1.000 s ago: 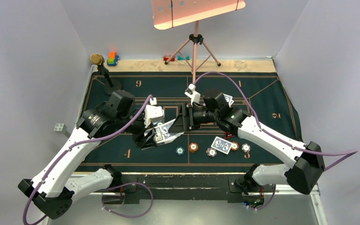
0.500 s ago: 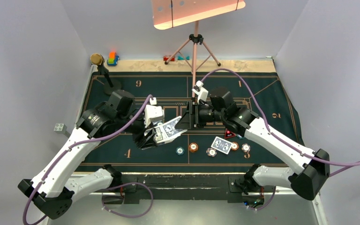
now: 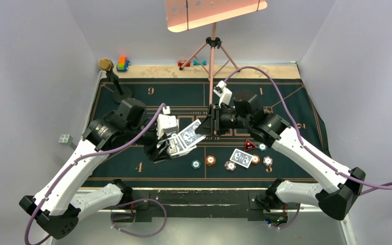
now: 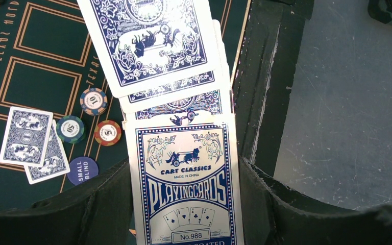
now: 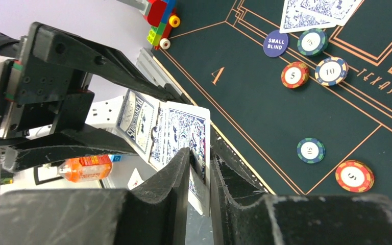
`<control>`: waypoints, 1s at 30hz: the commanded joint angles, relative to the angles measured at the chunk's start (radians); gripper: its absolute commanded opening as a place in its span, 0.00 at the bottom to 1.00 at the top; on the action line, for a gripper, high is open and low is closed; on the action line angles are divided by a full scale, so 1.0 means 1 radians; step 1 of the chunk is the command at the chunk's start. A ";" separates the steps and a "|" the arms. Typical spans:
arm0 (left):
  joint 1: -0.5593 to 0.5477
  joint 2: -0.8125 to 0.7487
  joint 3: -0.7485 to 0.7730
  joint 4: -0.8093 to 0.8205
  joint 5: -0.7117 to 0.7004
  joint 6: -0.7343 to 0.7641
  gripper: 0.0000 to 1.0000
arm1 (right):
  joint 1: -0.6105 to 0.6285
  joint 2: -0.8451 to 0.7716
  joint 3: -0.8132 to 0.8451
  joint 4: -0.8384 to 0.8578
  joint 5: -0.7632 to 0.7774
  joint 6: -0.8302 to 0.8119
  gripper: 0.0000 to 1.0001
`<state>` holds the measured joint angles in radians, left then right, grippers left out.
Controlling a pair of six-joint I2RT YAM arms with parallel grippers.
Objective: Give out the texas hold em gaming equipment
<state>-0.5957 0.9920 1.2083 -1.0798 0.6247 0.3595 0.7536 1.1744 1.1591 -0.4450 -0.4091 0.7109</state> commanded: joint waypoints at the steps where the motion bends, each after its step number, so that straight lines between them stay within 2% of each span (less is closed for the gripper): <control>1: 0.004 -0.019 0.027 0.029 0.029 0.004 0.00 | -0.002 -0.029 0.059 -0.027 0.036 -0.034 0.22; 10: 0.004 -0.021 0.027 0.030 0.030 0.003 0.00 | -0.002 -0.011 0.045 -0.035 0.029 -0.053 0.23; 21: 0.004 -0.020 0.030 0.030 0.031 0.001 0.00 | 0.000 0.008 0.051 -0.091 0.056 -0.093 0.47; 25: 0.004 -0.019 0.030 0.030 0.033 -0.001 0.00 | 0.000 -0.006 0.052 -0.103 0.080 -0.103 0.48; 30: 0.004 -0.015 0.036 0.031 0.038 -0.003 0.00 | -0.001 -0.011 0.041 -0.082 0.068 -0.092 0.44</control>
<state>-0.5957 0.9882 1.2083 -1.0798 0.6247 0.3592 0.7536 1.2011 1.1797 -0.5404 -0.3550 0.6296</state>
